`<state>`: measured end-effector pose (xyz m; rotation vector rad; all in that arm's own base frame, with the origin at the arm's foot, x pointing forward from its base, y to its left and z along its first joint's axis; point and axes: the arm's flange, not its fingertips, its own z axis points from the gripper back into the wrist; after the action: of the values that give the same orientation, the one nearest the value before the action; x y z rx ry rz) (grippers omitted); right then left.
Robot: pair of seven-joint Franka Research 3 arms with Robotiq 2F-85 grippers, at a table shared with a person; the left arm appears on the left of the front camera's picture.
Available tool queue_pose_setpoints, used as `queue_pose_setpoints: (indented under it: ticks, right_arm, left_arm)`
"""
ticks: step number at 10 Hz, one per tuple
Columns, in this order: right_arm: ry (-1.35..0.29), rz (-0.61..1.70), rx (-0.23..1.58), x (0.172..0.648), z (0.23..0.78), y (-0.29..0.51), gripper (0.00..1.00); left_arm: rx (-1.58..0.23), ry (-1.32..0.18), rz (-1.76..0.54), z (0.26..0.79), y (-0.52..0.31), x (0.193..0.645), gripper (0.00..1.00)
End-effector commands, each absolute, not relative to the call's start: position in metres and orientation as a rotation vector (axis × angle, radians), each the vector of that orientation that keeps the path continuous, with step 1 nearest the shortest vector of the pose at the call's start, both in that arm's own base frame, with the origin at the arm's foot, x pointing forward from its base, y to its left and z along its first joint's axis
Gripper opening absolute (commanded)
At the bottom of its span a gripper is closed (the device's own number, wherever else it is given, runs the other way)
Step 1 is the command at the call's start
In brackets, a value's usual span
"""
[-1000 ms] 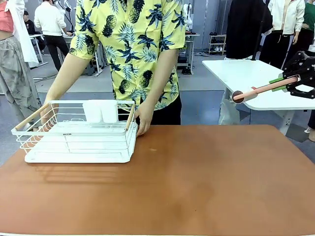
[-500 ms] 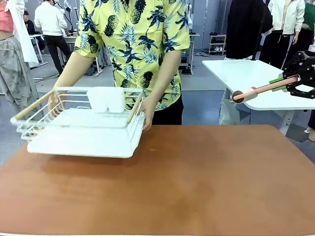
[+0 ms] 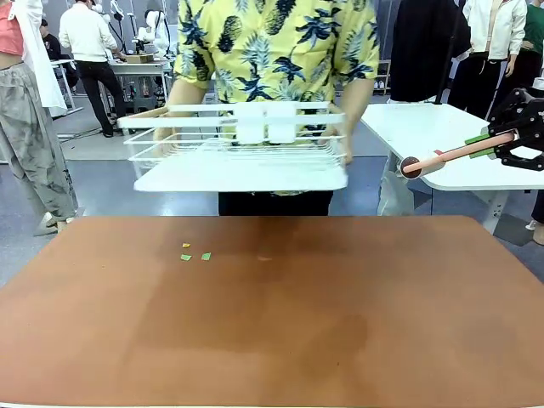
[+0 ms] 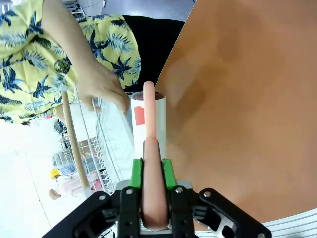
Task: Clean the table.
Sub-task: Clean the table with the Lint Roller when the human lifts the Dish drying rack.
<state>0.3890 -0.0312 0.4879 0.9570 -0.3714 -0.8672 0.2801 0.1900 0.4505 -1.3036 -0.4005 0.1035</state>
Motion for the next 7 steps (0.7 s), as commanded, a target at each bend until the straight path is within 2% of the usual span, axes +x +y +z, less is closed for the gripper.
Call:
queue_pose_setpoints:
  ticks: [1, 7]
  right_arm:
    - [-0.371, -0.869, 0.957, 0.3891, 0.4884, -0.0297, 0.00]
    - [-0.371, -0.869, 0.957, 0.3891, 0.4884, -0.0297, 0.00]
  left_arm:
    - [-1.312, -0.404, 0.101, 0.4513, 0.1915, 0.2787, 1.00]
    - [-1.312, -0.404, 0.101, 0.4513, 0.1915, 0.2787, 1.00]
